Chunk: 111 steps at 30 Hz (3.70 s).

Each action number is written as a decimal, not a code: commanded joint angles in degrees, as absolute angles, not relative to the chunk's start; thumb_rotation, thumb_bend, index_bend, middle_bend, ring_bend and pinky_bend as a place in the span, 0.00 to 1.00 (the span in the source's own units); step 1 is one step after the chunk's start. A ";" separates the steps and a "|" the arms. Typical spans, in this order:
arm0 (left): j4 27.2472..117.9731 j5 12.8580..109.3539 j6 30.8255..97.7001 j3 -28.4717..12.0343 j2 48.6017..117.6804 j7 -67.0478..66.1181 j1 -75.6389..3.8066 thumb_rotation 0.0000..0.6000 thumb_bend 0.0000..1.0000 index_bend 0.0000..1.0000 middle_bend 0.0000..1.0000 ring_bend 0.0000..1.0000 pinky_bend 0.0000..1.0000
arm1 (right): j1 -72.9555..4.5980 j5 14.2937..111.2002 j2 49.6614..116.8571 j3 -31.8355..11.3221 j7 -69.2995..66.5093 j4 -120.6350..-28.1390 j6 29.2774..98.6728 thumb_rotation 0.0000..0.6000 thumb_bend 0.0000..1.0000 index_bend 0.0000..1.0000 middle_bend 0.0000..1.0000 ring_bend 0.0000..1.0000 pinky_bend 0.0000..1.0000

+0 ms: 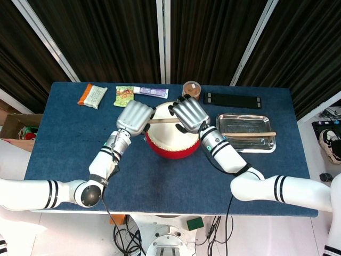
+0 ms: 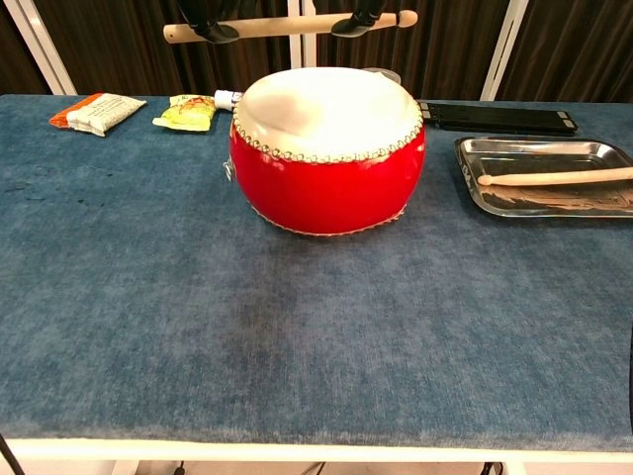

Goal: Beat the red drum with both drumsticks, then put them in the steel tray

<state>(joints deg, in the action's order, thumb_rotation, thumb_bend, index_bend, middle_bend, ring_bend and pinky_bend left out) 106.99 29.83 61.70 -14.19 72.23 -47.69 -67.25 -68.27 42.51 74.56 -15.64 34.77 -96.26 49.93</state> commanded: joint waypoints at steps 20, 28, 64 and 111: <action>107.28 30.30 62.58 -12.87 71.91 -46.45 -67.89 1.00 0.57 0.64 0.66 0.62 0.80 | -69.76 43.36 77.06 -14.60 33.67 -94.07 50.97 1.00 0.38 0.52 0.52 0.30 0.35; 107.51 30.26 62.86 -12.77 71.86 -46.27 -68.17 1.00 0.57 0.64 0.66 0.62 0.80 | -69.90 44.63 78.00 -14.97 32.18 -93.14 51.17 1.00 0.44 0.55 0.55 0.34 0.36; 107.97 34.89 70.36 -10.07 66.92 -40.14 -58.09 1.00 0.19 0.15 0.33 0.41 0.78 | -58.70 66.15 79.63 -13.68 12.18 -86.72 59.71 1.00 0.76 0.81 0.70 0.50 0.48; 107.18 51.65 75.53 -11.47 65.64 -26.03 -38.79 1.00 0.19 0.14 0.33 0.39 0.74 | -38.60 84.71 86.92 0.12 -25.83 -40.89 52.10 1.00 0.56 0.63 0.52 0.38 0.38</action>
